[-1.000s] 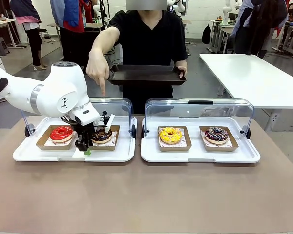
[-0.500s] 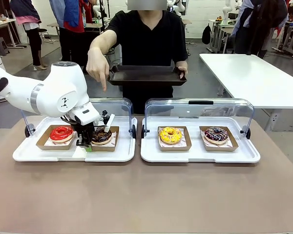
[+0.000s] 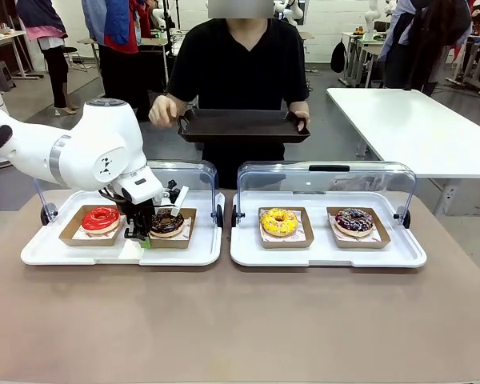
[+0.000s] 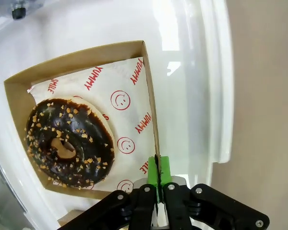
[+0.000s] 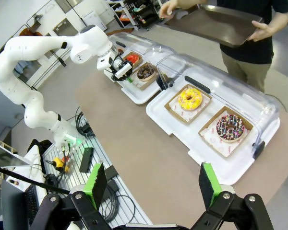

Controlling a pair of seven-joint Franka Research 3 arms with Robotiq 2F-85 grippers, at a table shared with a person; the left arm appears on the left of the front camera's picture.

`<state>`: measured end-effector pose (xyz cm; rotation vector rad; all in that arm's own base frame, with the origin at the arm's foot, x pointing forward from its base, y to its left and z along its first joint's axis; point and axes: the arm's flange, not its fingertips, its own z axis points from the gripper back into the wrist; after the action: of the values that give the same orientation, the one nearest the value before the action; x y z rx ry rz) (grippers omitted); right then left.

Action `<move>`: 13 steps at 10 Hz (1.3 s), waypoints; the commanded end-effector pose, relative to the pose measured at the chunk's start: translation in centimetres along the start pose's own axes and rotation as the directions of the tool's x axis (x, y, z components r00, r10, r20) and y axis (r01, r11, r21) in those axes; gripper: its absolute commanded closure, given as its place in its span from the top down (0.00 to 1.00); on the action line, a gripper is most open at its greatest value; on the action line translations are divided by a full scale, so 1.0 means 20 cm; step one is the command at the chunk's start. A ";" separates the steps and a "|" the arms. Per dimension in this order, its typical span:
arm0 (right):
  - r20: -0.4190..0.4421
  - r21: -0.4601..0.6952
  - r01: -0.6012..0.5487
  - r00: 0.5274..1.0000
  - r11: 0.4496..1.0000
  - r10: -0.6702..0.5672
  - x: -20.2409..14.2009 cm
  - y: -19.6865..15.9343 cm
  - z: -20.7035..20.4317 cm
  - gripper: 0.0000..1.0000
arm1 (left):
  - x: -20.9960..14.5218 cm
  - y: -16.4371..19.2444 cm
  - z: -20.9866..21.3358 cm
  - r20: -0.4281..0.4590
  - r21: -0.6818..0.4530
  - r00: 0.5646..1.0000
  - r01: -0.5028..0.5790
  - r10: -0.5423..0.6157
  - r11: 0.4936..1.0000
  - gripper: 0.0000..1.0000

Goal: Provide the desired donut to the person.
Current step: Pick up and lift the Paper togo box containing the Donut pointed at by the person.

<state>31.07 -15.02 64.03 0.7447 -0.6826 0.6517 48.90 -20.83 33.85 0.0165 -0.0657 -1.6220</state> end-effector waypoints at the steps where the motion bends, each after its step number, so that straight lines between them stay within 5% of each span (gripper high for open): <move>1: 0.007 0.012 -0.004 1.000 1.000 0.004 0.00 0.00 0.00 1.00 | 0.04 -0.17 0.32 0.028 -0.079 1.000 0.000 0.002 0.997 0.00; 3: 0.007 0.012 -0.004 1.000 1.000 0.004 0.00 0.00 0.00 1.00 | 0.10 -0.39 0.72 0.058 -0.095 0.997 -0.043 0.049 0.995 0.00; 7: 0.007 0.012 -0.004 1.000 1.000 0.004 0.00 0.00 0.00 1.00 | 0.21 -0.63 1.21 -0.023 -0.065 0.997 -0.078 0.076 0.995 0.00; 10: 0.007 0.012 -0.004 1.000 1.000 0.004 0.00 0.00 0.00 1.00 | 0.24 -0.59 1.44 -0.030 0.079 0.997 -0.067 0.069 0.995 0.00; 13: 0.007 0.012 -0.004 1.000 1.000 0.004 0.00 0.00 0.00 1.00 | 0.18 -0.47 1.45 -0.035 0.065 0.996 -0.084 0.086 0.994 0.00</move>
<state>31.11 -15.02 63.98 0.7451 -0.6808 0.6509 37.07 -22.98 62.77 0.0798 -0.0912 -1.5466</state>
